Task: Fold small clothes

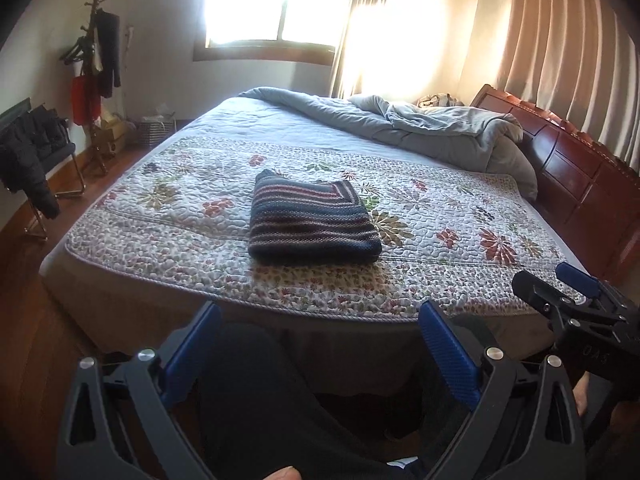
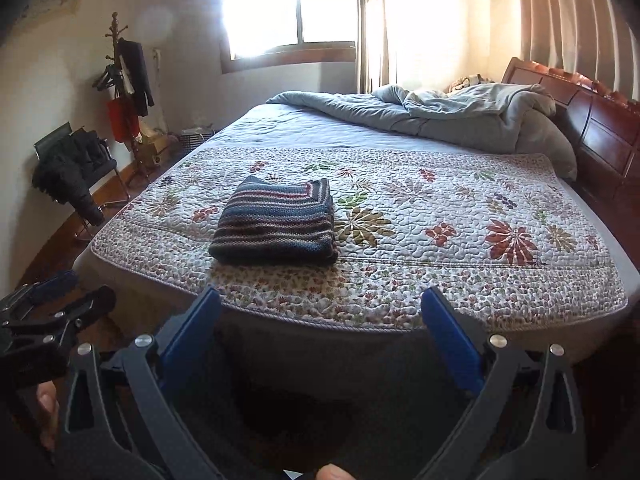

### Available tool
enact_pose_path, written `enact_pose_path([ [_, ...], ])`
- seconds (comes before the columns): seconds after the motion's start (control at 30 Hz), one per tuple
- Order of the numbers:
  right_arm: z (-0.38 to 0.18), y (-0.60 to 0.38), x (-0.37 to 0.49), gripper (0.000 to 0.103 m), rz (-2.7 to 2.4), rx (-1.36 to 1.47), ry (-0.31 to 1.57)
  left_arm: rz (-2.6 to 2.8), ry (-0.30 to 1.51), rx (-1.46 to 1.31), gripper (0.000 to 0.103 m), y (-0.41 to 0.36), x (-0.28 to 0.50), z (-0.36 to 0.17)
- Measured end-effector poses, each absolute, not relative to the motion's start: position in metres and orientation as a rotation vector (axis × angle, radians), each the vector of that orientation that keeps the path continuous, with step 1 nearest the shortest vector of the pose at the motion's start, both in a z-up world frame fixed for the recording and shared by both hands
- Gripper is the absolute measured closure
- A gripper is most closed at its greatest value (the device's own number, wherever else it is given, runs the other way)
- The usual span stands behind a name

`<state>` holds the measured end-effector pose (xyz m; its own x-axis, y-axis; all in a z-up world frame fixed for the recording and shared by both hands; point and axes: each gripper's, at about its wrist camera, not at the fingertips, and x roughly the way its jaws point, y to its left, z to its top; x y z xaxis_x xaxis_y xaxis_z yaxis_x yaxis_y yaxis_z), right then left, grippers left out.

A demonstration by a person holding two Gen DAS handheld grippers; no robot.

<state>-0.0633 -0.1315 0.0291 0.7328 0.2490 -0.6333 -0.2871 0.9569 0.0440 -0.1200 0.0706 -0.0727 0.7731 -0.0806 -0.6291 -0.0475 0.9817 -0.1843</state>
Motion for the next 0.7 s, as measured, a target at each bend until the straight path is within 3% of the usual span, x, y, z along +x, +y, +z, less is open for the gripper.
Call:
enact_pose_path([
  [0.7,0.0338,-0.1308,-0.0567,0.003,0.276,-0.069,0.663,-0.009,0.703,-0.183,0.004,0.0617,-0.1118,-0.0696],
])
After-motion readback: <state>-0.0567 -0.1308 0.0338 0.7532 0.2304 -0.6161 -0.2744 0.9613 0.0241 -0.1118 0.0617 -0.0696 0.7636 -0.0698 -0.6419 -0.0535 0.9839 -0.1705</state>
